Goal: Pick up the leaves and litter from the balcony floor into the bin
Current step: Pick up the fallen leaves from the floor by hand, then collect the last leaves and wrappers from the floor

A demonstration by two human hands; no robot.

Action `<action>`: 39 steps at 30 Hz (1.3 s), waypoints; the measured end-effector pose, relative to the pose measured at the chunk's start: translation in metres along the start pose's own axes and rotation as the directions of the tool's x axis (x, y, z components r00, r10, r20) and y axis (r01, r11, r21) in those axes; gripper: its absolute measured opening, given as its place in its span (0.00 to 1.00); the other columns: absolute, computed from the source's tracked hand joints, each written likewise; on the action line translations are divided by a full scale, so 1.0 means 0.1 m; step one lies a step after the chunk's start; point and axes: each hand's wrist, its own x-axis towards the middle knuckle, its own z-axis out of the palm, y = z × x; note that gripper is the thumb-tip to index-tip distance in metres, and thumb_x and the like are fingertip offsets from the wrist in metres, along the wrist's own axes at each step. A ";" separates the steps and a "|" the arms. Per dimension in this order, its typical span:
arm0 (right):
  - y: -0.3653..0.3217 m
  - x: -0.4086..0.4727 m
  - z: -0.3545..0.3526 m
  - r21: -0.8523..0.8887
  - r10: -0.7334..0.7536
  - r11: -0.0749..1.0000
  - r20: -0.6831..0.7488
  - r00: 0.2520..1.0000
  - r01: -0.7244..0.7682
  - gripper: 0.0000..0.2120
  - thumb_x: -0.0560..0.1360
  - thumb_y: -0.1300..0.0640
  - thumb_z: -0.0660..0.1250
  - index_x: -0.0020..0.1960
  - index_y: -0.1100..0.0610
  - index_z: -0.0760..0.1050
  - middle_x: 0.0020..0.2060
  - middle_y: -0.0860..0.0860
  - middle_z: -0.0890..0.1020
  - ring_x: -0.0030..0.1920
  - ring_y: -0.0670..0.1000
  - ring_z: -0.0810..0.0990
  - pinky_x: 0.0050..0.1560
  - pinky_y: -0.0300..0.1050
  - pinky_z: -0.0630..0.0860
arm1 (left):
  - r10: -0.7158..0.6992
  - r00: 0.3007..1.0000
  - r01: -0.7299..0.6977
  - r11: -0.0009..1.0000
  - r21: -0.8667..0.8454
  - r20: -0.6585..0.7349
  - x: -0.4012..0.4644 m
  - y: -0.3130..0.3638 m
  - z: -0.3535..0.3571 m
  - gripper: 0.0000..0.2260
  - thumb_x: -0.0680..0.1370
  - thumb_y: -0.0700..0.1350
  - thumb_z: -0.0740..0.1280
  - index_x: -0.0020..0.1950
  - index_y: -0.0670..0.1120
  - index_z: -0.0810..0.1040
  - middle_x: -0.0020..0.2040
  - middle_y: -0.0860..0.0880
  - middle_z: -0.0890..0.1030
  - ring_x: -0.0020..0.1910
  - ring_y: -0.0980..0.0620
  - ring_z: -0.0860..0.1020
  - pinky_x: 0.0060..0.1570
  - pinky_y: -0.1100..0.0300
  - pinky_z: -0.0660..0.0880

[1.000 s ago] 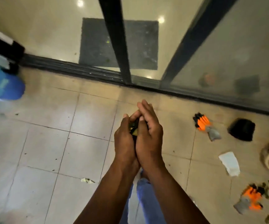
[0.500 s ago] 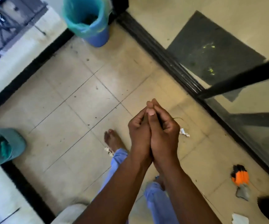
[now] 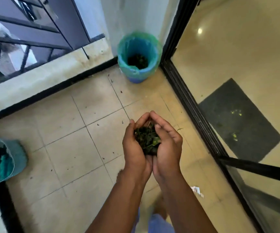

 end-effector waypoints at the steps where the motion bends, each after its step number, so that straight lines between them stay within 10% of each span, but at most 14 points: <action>1: -0.02 0.11 0.11 0.007 0.007 1.000 0.021 1.000 -0.008 0.17 0.81 0.68 0.58 0.62 0.60 0.82 0.56 0.56 0.86 0.60 0.55 0.84 0.62 0.52 0.79 | 0.004 1.000 -0.004 1.000 -0.019 0.002 0.07 0.10 0.07 0.23 0.85 0.52 0.55 0.66 0.37 0.79 0.59 0.41 0.84 0.59 0.46 0.83 0.58 0.56 0.80; 5: -0.14 0.56 0.50 0.037 0.008 0.999 0.056 0.998 -0.010 0.14 0.81 0.65 0.60 0.59 0.63 0.82 0.54 0.58 0.86 0.60 0.56 0.83 0.55 0.44 0.80 | -0.007 1.000 0.009 0.991 -0.130 0.016 0.47 0.43 0.35 0.22 0.83 0.51 0.56 0.65 0.37 0.79 0.54 0.41 0.86 0.51 0.46 0.85 0.49 0.56 0.83; 11: -0.36 1.61 1.03 0.130 0.033 0.991 0.059 0.998 -0.040 0.12 0.80 0.63 0.63 0.59 0.65 0.81 0.56 0.62 0.84 0.61 0.60 0.82 0.69 0.59 0.74 | -0.020 0.999 0.035 0.947 -0.321 0.048 1.39 0.75 1.03 0.20 0.81 0.55 0.56 0.52 0.43 0.81 0.51 0.40 0.83 0.58 0.40 0.80 0.66 0.47 0.74; 24: -0.62 4.12 1.81 0.004 0.332 0.943 -0.107 0.937 -0.333 0.19 0.75 0.54 0.70 0.63 0.60 0.79 0.61 0.59 0.81 0.60 0.59 0.82 0.63 0.57 0.78 | -0.111 0.992 0.097 0.975 -0.199 -0.057 3.57 1.26 2.20 0.28 0.78 0.62 0.60 0.68 0.44 0.78 0.62 0.39 0.82 0.62 0.38 0.80 0.67 0.42 0.74; 29: -0.73 4.35 2.05 0.043 0.435 0.900 -0.089 0.896 -0.433 0.11 0.82 0.52 0.61 0.57 0.58 0.77 0.48 0.56 0.80 0.51 0.56 0.79 0.55 0.50 0.78 | -0.173 0.978 0.148 0.969 -0.198 -0.116 3.70 1.52 2.42 0.28 0.78 0.62 0.63 0.67 0.41 0.77 0.62 0.37 0.81 0.60 0.36 0.80 0.63 0.42 0.76; 35: -0.71 4.39 2.12 0.089 0.512 0.858 -0.079 0.855 -0.506 0.20 0.82 0.45 0.61 0.71 0.52 0.68 0.71 0.59 0.70 0.74 0.60 0.67 0.75 0.56 0.65 | -0.213 0.972 0.194 0.966 -0.171 -0.103 3.76 1.68 2.41 0.23 0.79 0.59 0.62 0.60 0.40 0.74 0.55 0.40 0.79 0.59 0.42 0.77 0.65 0.48 0.72; 39: -0.69 4.27 1.98 0.059 0.423 0.906 -0.053 0.905 -0.420 0.26 0.84 0.47 0.59 0.78 0.56 0.63 0.75 0.59 0.67 0.74 0.60 0.68 0.74 0.53 0.66 | -0.177 0.983 0.179 0.983 0.048 -0.058 3.68 1.67 2.21 0.29 0.81 0.61 0.57 0.79 0.50 0.64 0.76 0.45 0.70 0.77 0.43 0.64 0.76 0.43 0.57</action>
